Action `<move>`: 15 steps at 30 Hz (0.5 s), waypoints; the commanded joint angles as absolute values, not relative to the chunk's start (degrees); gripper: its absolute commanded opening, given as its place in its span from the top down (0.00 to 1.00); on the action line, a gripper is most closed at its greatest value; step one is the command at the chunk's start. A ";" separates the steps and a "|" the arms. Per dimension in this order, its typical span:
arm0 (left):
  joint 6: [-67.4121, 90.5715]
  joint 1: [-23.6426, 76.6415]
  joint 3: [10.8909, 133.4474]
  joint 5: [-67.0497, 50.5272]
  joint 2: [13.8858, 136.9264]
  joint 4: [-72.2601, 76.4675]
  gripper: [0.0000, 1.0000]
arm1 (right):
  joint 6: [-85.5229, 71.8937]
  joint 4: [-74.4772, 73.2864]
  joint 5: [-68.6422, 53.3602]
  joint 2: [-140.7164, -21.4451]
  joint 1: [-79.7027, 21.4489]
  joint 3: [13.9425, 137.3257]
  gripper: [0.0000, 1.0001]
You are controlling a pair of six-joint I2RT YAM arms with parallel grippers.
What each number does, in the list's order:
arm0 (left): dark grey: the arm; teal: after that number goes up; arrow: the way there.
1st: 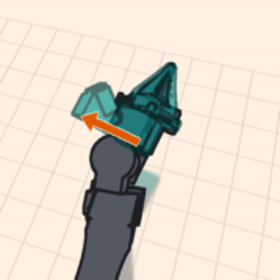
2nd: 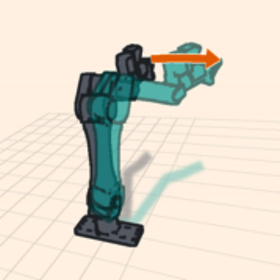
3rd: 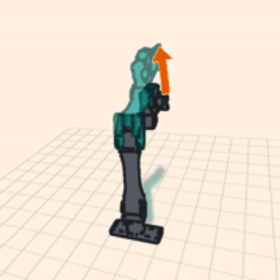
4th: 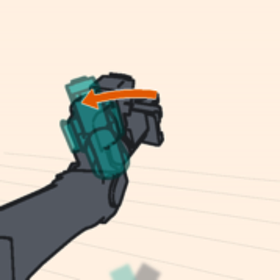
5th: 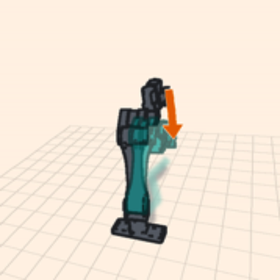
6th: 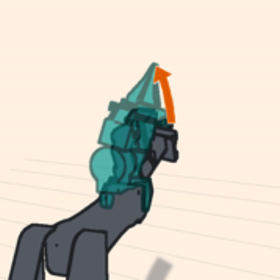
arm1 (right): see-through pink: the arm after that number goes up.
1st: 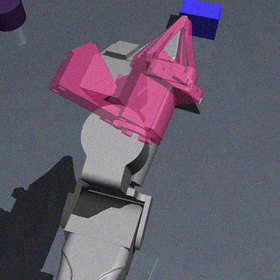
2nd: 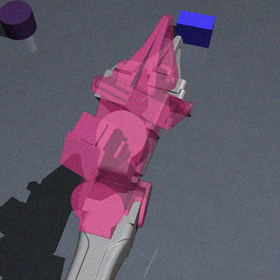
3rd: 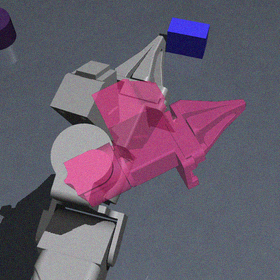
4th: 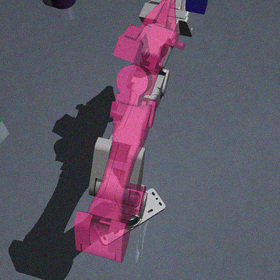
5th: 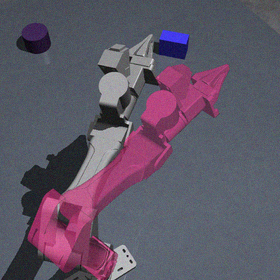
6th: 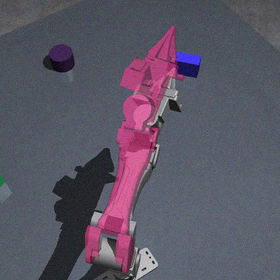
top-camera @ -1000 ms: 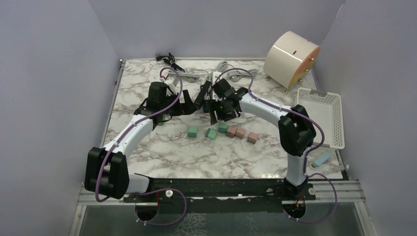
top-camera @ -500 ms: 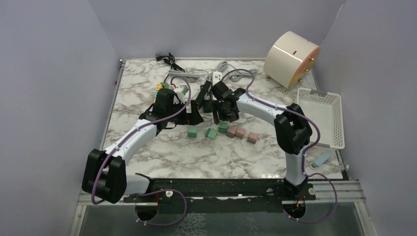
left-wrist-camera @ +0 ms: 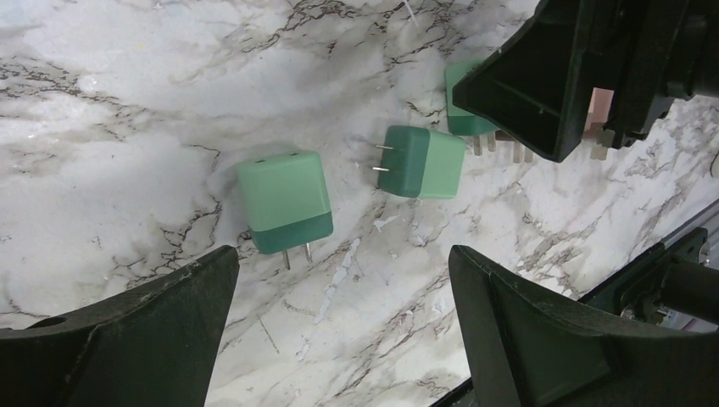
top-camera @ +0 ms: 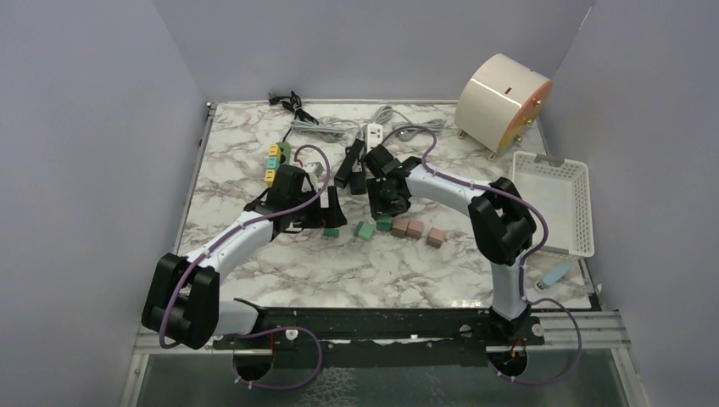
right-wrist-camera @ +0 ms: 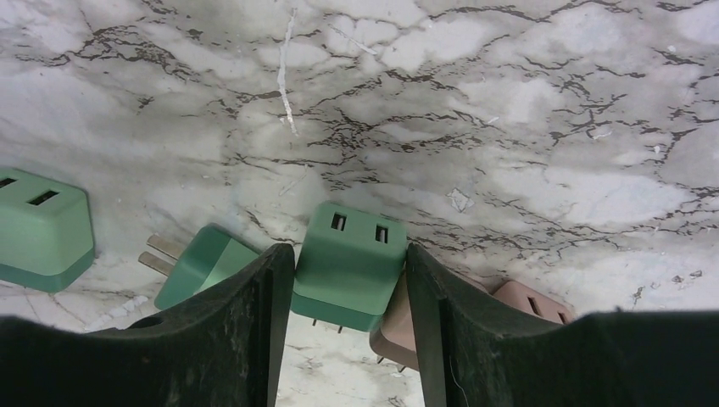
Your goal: Pull the plug off the socket
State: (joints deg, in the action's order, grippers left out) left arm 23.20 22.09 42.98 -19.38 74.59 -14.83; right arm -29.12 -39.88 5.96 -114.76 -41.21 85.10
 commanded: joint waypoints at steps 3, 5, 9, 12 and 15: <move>24.23 22.03 41.89 -17.74 75.74 -14.89 0.04 | -29.60 -38.42 3.58 -116.66 -42.59 85.91 0.45; 24.30 22.04 41.60 -17.62 76.02 -14.93 0.05 | -29.90 -39.15 4.55 -116.55 -42.86 86.51 0.41; 24.38 21.98 41.03 -17.58 76.30 -14.74 0.05 | -28.17 -39.30 10.49 -112.78 -43.50 86.91 0.34; 24.67 22.05 40.42 -17.73 77.30 -14.20 0.05 | -25.78 -37.02 12.03 -109.31 -44.16 86.09 0.33; 25.45 21.99 40.34 -17.64 78.45 -14.18 0.06 | -24.44 -35.61 11.18 -107.29 -45.46 85.49 0.35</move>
